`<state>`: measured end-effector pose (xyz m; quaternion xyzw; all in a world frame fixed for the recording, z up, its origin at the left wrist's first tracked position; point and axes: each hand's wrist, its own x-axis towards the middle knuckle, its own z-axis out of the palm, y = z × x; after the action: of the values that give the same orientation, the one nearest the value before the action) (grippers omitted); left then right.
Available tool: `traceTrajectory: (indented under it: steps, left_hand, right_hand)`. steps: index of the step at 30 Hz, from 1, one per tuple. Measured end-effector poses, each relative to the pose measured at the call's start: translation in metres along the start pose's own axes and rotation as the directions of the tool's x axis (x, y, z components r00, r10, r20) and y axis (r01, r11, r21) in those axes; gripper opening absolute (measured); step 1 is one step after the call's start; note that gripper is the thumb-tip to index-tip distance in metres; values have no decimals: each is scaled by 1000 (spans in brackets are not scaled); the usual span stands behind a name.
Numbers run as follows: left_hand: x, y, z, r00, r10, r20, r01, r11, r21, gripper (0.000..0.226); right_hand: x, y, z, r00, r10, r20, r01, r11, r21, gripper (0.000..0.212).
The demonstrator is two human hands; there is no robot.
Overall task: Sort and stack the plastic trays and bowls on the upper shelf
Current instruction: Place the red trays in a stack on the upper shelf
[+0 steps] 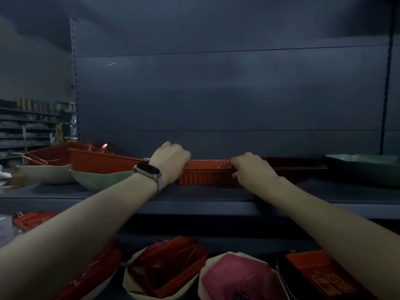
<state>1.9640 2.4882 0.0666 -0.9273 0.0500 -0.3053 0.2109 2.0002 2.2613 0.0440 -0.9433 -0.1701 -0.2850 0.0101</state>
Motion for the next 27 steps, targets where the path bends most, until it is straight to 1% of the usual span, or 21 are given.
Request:
traceTrajectory:
  steps: [2, 5, 10, 16, 19, 22, 24, 25, 27]
  left_hand:
    - [-2, 2, 2, 999, 11, -46, -9, 999, 47, 16]
    - [-7, 4, 4, 996, 39, -85, -31, 996, 84, 19]
    - [-12, 1, 3, 998, 8, -69, -4, 999, 52, 11]
    - [-21, 6, 1, 998, 2, -63, 5, 994, 111, 16]
    - [-20, 6, 4, 998, 21, -63, -14, 992, 122, 17]
    - [-24, 2, 0, 998, 36, -50, -34, 998, 54, 9]
    - [-29, -6, -5, 994, 32, -100, -34, 999, -13, 8]
    - [-33, -13, -8, 990, 13, -138, -21, 998, -53, 14]
    - [-45, -31, -17, 979, -44, -198, 5, 982, -191, 26]
  right_hand:
    - [0, 0, 1, 1000, -12, -18, 12, 1000, -21, 5]
    - [-2, -1, 2, 999, -24, -40, 23, 999, -38, 9]
    - [-8, 1, 1, 998, -29, -54, 27, 999, -36, 12]
    - [-9, -5, -1, 999, -7, -35, 6, 1000, -24, 10]
    - [-11, -10, -2, 1000, 15, -24, -15, 1000, -4, 11]
    - [-15, -15, -6, 999, 21, -47, -21, 1000, 1, 13]
    - [-16, -18, -10, 995, 23, -94, -21, 1000, 19, 16]
    - [-16, -22, -13, 993, 24, -115, -18, 999, 50, 17]
    - [-15, -31, -19, 990, 26, -140, -5, 989, 149, 20]
